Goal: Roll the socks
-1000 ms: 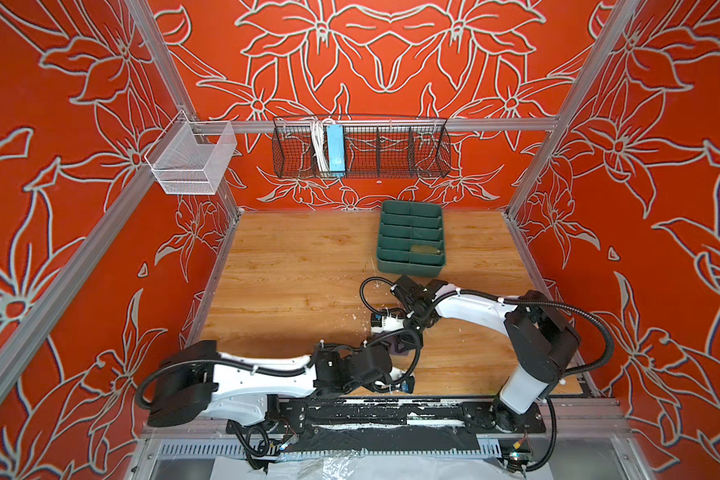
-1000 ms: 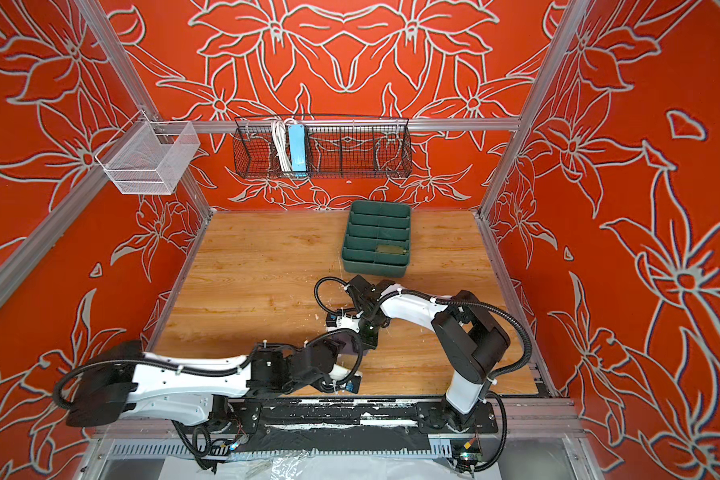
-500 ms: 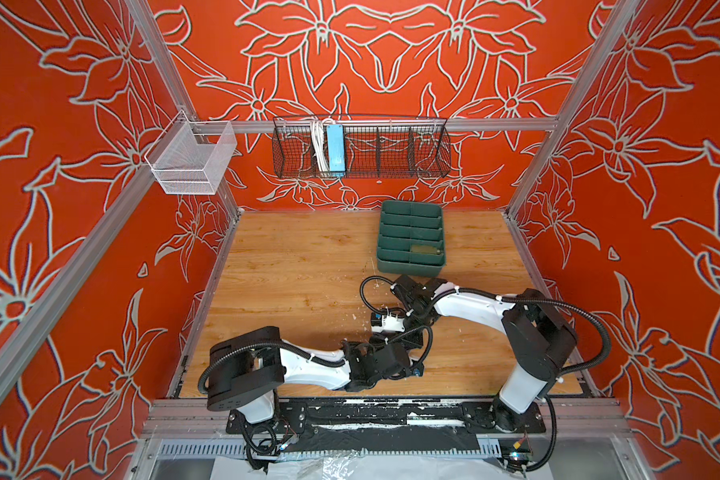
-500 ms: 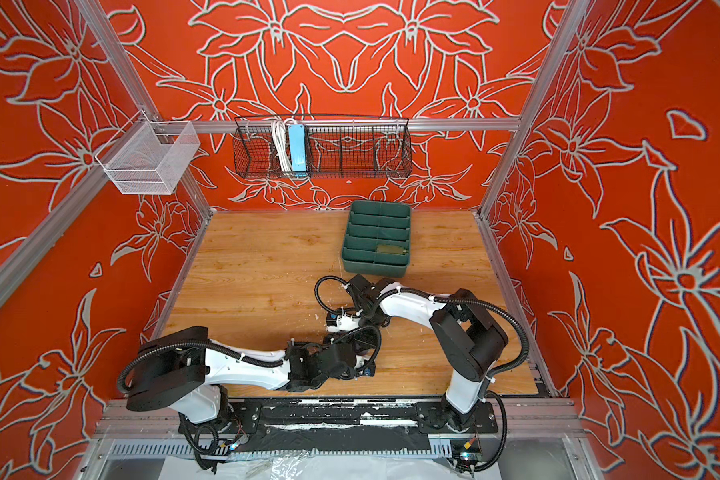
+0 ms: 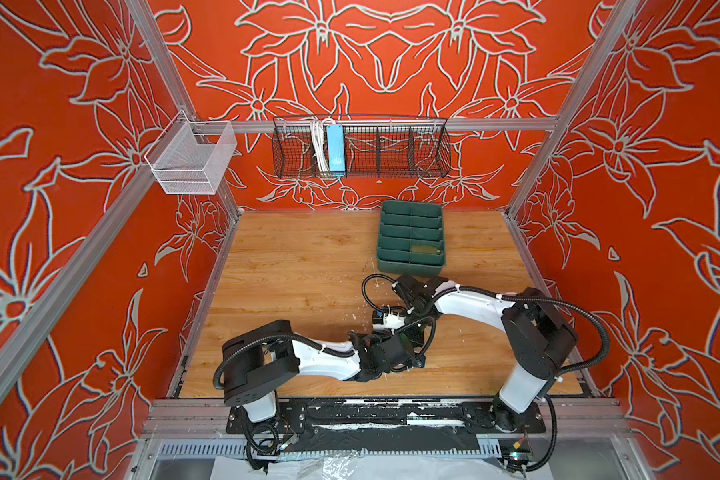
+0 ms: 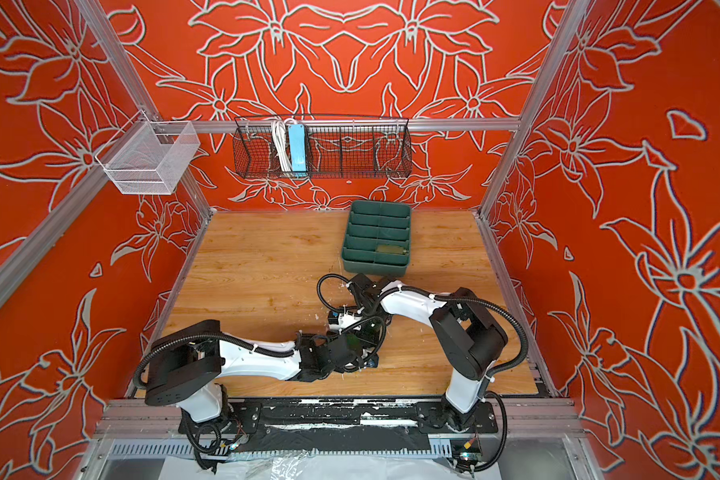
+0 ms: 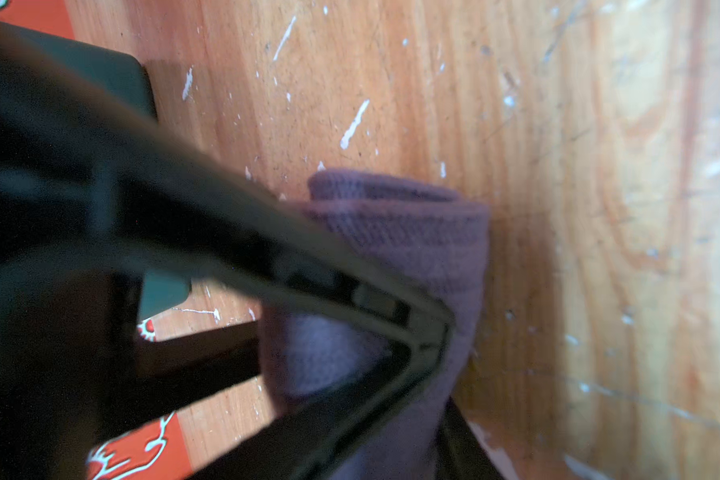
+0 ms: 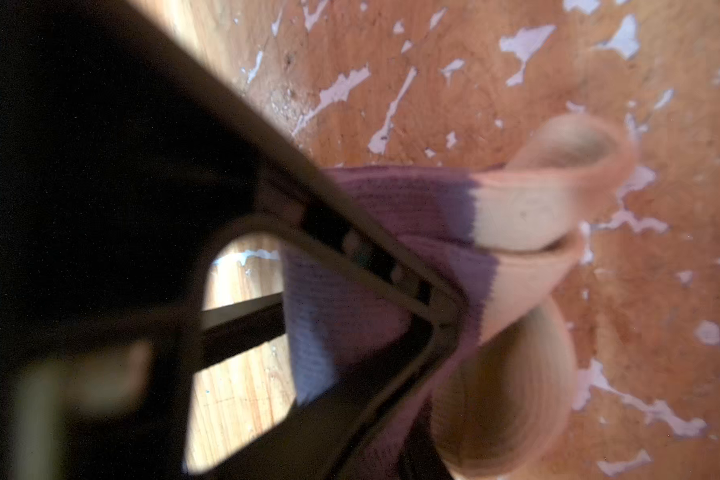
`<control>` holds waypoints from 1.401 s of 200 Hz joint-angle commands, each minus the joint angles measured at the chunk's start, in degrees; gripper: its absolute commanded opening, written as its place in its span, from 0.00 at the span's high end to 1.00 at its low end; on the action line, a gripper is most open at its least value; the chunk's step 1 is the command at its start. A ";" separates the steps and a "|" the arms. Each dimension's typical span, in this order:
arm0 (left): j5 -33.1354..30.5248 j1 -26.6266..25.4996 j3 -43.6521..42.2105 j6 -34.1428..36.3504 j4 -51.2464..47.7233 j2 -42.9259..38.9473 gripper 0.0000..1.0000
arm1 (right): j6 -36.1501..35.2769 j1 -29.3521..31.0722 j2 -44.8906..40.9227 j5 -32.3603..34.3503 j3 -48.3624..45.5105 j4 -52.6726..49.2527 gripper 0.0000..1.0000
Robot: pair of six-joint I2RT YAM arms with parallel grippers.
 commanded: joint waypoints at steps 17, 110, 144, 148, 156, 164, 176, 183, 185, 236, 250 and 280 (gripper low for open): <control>2.02 0.71 0.09 -0.94 -4.86 5.40 0.74 | 0.25 1.17 -0.09 -4.05 -0.11 -3.93 0.97; 7.03 0.58 2.06 -1.53 -19.81 0.38 1.00 | 2.15 -0.63 -11.55 5.83 -7.16 4.47 0.21; 5.86 0.68 3.10 -1.46 -19.53 3.46 1.00 | 5.27 -2.95 -20.65 10.32 -10.87 9.83 0.02; 5.98 0.71 3.36 -1.54 -19.63 3.86 1.00 | 5.76 -3.56 -21.75 10.75 -11.21 10.51 0.02; 6.16 0.71 3.93 -1.71 -20.16 4.70 1.00 | 6.63 -4.96 -23.89 11.89 -11.67 11.93 0.02; 6.41 0.66 4.65 -1.82 -20.84 5.34 1.00 | 8.59 -6.59 -26.04 15.14 -11.82 13.76 0.02; 7.83 0.84 6.02 -1.88 -22.99 5.93 1.00 | 12.02 -9.88 -29.00 19.55 -11.33 15.82 0.02; 9.46 1.08 7.10 -2.28 -25.18 6.26 1.00 | 14.14 -11.89 -30.74 21.83 -10.72 16.71 0.02; 10.17 1.20 7.62 -2.44 -25.94 6.30 1.00 | 14.80 -12.40 -31.28 22.65 -10.64 17.02 0.02; 27.50 6.14 20.69 -4.85 -44.27 11.66 0.99 | 26.29 -16.60 -54.49 33.35 -18.69 31.21 0.02; 32.09 7.86 25.56 -5.81 -48.88 14.79 0.99 | 28.35 -16.58 -63.77 27.14 -23.86 36.77 0.02; 43.13 12.17 34.36 -6.57 -56.36 21.40 0.98 | 25.22 -16.49 -72.16 12.79 -27.17 33.88 0.02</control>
